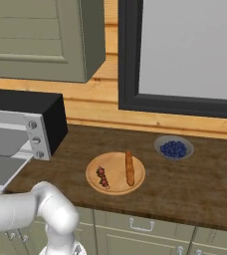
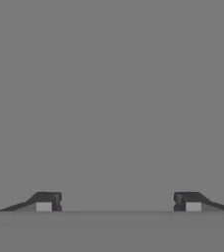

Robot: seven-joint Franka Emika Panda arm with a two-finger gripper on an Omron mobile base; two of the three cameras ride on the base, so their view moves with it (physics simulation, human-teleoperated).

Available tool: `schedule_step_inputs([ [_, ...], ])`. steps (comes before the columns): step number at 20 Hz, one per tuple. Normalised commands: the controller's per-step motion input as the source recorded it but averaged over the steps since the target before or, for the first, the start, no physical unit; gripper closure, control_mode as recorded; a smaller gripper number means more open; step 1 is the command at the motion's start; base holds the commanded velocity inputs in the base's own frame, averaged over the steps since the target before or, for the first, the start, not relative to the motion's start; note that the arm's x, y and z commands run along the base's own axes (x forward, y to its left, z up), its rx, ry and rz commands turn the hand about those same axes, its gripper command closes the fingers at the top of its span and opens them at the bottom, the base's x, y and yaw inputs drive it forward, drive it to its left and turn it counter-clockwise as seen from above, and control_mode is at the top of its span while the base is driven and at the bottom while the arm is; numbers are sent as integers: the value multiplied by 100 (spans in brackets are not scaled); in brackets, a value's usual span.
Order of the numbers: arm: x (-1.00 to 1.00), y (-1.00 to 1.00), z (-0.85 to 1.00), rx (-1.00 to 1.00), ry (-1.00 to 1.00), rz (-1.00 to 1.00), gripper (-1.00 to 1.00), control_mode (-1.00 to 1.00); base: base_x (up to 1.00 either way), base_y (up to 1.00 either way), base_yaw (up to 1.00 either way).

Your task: Pick up the kebab skewer and baguette bread, and place them inside the toaster oven. Close the toaster oven door and start by setting the timer.

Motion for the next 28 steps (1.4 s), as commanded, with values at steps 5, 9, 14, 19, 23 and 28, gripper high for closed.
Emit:
schedule_step_inputs([
  [5, -71, -33, 69, 1, -2, 0, -100, -100, 0, 0, 0],
  [9, -77, -80, 58, 3, -3, -10, -100, -100, 0, 0, 0],
  [14, -7, -100, 1, 0, 3, -15, -100, -100, 0, 0, 0],
  [19, 0, -100, 0, 0, 7, -6, -100, -100, 0, 0, 0],
  [23, 0, -100, 0, -1, 15, -1, -100, -100, 0, 0, 0],
  [28, 0, -100, -4, -5, 17, 0, -100, -100, 0, 0, 0],
])
